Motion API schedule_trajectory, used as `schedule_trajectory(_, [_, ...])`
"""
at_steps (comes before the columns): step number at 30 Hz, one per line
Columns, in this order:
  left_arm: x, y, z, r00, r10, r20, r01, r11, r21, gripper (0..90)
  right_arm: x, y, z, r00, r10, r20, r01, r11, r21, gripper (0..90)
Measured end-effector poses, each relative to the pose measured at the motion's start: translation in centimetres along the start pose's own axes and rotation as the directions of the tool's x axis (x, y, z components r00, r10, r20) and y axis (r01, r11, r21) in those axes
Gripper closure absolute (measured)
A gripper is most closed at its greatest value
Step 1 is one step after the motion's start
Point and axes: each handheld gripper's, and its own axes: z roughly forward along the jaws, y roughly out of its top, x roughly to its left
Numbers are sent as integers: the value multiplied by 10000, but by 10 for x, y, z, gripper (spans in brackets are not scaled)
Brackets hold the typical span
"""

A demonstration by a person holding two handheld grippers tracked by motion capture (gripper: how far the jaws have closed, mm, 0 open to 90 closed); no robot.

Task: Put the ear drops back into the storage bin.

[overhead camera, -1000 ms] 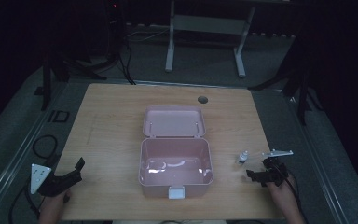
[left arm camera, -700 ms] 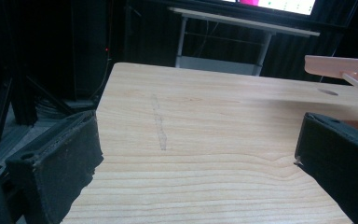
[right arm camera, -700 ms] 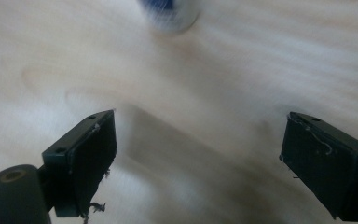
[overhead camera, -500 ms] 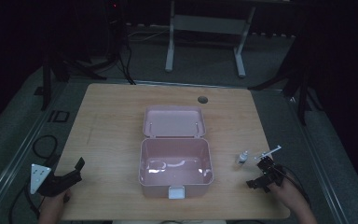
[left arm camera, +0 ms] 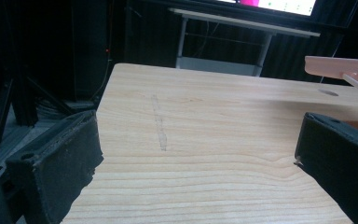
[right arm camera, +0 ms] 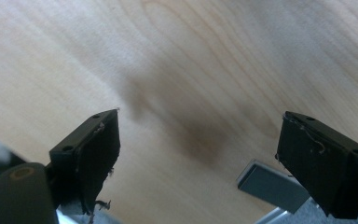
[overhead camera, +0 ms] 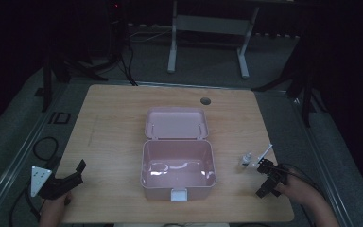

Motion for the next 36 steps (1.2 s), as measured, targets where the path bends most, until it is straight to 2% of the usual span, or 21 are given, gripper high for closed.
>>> schedule_trajectory(3, [0,0,0,10000,6,-1,-6,10000,-5,4,-1,4,-1,9995,-110,-293,121,9992,383,127])
schedule_trajectory(5, [0,0,0,10000,7,-1,-7,10000,-5,5,-3,7,-1,9995,-93,-301,106,9990,446,127])
schedule_trajectory(11, [0,0,0,10000,20,-29,-20,10000,-12,4,-9,18,-4,9992,2,-392,8,9996,272,127])
schedule_trajectory(17, [0,0,0,10000,34,-28,-34,10000,-16,4,-14,29,-5,9989,103,-447,-88,9994,334,126])
schedule_trajectory(23, [0,0,0,10000,11,-2,-11,10000,3,5,-19,39,-11,9978,284,-595,-292,9995,-120,113])
schedule_trajectory(25, [0,0,0,10000,20,-3,-20,10000,-1,4,-20,44,-13,9985,249,-485,-265,9991,-339,103])
schedule_trajectory(28, [0,0,0,10000,14,14,-14,10000,5,4,-21,52,-14,9991,342,-246,-351,9987,-376,103])
schedule_trajectory(31, [0,0,0,10000,10,27,-10,10000,2,4,-23,60,-14,9990,355,-279,-368,9981,-485,103])
schedule_trajectory(36, [0,0,0,10000,25,25,-25,10000,2,5,-30,73,-10,9971,638,-420,-650,9976,-259,104])
